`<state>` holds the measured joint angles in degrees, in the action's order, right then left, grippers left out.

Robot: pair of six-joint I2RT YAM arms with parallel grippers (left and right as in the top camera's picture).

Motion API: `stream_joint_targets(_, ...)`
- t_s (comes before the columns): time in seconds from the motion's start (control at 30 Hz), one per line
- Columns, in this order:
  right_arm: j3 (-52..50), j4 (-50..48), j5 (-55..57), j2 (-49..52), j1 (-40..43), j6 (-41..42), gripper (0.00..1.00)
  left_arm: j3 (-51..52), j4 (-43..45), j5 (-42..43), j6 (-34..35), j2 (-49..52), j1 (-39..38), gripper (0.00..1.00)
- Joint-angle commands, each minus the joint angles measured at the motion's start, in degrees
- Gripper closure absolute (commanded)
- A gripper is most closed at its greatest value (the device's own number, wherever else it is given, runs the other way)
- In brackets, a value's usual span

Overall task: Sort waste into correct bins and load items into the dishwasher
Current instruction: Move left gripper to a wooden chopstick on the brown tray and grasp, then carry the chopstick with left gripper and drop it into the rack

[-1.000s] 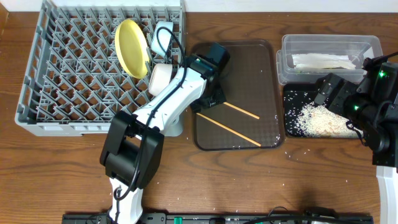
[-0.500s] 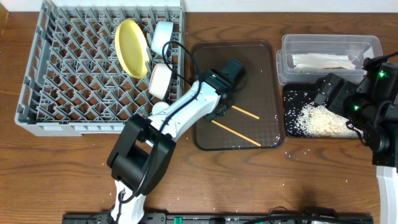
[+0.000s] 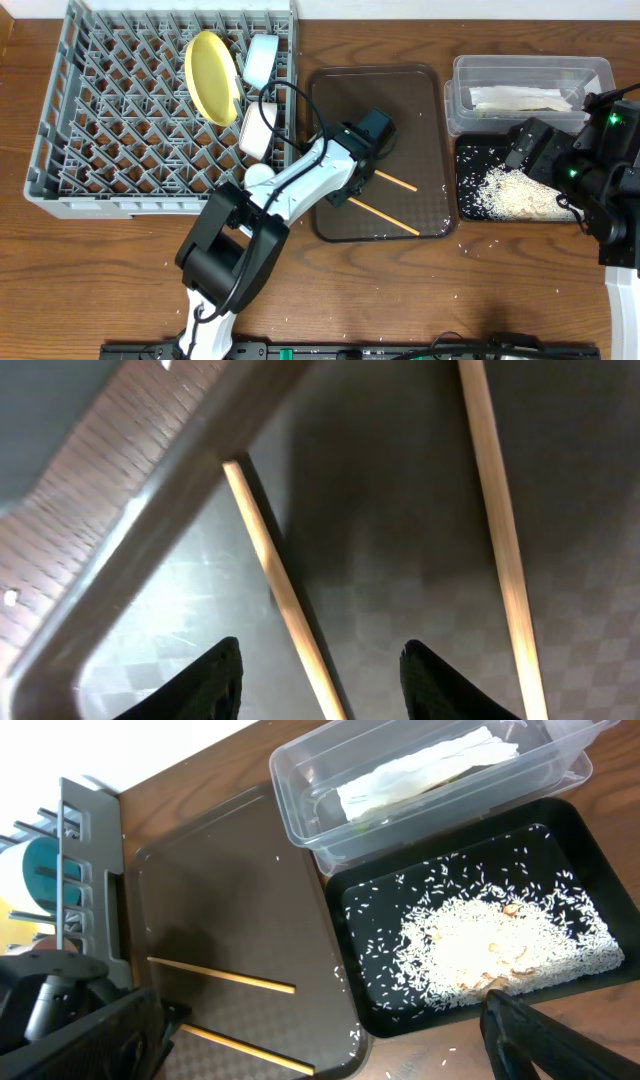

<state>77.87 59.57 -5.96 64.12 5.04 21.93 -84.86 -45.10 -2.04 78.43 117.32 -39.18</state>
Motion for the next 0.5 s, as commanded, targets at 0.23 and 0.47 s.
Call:
stream_joint_targets(0.23, 0.3, 0.1, 0.1, 0.1, 0.2, 0.5, 0.01, 0.4, 0.0, 5.6, 1.4, 4.5, -0.1, 0.50)
stream_joint_targets(0.47, 0.3, 0.1, 0.1, 0.1, 0.2, 0.5, 0.01, 0.4, 0.0, 5.9, 1.0, 4.8, -0.5, 0.68)
